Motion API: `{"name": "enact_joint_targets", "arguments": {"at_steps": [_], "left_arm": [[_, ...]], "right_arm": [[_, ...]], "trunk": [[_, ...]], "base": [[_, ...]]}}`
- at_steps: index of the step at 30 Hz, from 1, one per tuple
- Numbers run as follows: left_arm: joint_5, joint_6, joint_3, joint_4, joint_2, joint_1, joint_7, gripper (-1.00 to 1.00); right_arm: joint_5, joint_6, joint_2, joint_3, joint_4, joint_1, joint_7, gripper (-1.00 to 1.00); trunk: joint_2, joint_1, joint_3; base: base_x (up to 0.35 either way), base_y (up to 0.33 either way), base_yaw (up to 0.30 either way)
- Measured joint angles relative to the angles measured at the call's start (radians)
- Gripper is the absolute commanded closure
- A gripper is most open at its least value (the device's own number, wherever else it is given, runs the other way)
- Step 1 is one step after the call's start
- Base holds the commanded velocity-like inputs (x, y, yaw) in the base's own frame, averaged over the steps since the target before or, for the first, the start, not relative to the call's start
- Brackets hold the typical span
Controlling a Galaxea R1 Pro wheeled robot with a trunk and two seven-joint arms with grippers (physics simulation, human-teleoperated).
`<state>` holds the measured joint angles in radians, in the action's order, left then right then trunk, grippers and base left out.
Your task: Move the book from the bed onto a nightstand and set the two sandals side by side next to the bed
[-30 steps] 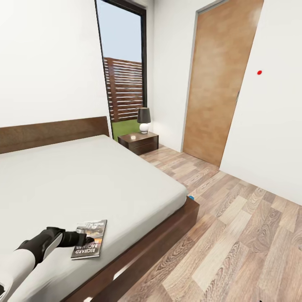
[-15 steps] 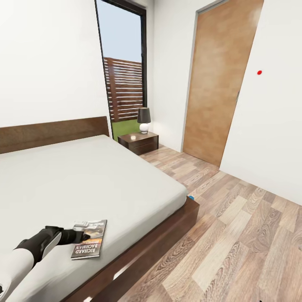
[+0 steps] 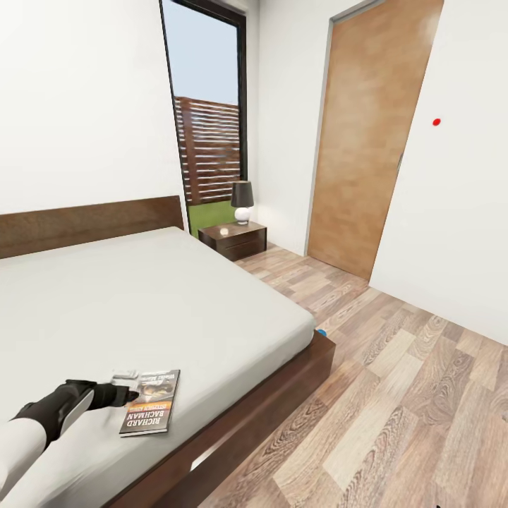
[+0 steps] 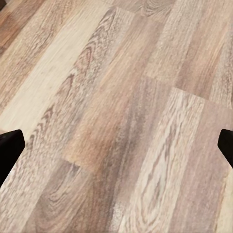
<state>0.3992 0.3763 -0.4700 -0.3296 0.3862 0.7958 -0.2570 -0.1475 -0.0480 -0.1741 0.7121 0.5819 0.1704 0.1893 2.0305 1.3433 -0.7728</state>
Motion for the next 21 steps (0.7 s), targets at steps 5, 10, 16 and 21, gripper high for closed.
{"name": "enact_joint_targets", "arguments": {"at_steps": [5, 10, 16, 21], "left_arm": [[0.002, -0.004, 0.001, -0.010, 0.015, 0.000, 0.055, -1.00], [0.003, -0.006, 0.002, -0.023, 0.025, 0.001, 0.094, -1.00], [0.004, -0.005, 0.003, -0.055, 0.042, 0.000, 0.110, -1.00], [0.003, 0.001, 0.003, -0.080, 0.047, 0.000, 0.112, -1.00]], "right_arm": [[0.000, 0.000, 0.000, -0.001, 0.000, 0.000, 0.000, -1.00], [0.000, 0.000, 0.001, -0.002, 0.000, 0.000, 0.000, -1.00], [0.000, 0.000, 0.004, -0.002, 0.000, 0.000, 0.000, -1.00], [0.000, 0.000, 0.005, -0.002, 0.000, 0.000, 0.000, -1.00]], "trunk": [[0.000, 0.000, 0.000], [0.000, 0.000, 0.000], [0.000, 0.000, 0.000], [0.000, 0.000, 0.000]], "base": [[0.000, 0.000, 0.000], [0.000, 0.000, 0.000], [0.000, 0.000, 0.000], [0.000, 0.000, 0.000]]}}
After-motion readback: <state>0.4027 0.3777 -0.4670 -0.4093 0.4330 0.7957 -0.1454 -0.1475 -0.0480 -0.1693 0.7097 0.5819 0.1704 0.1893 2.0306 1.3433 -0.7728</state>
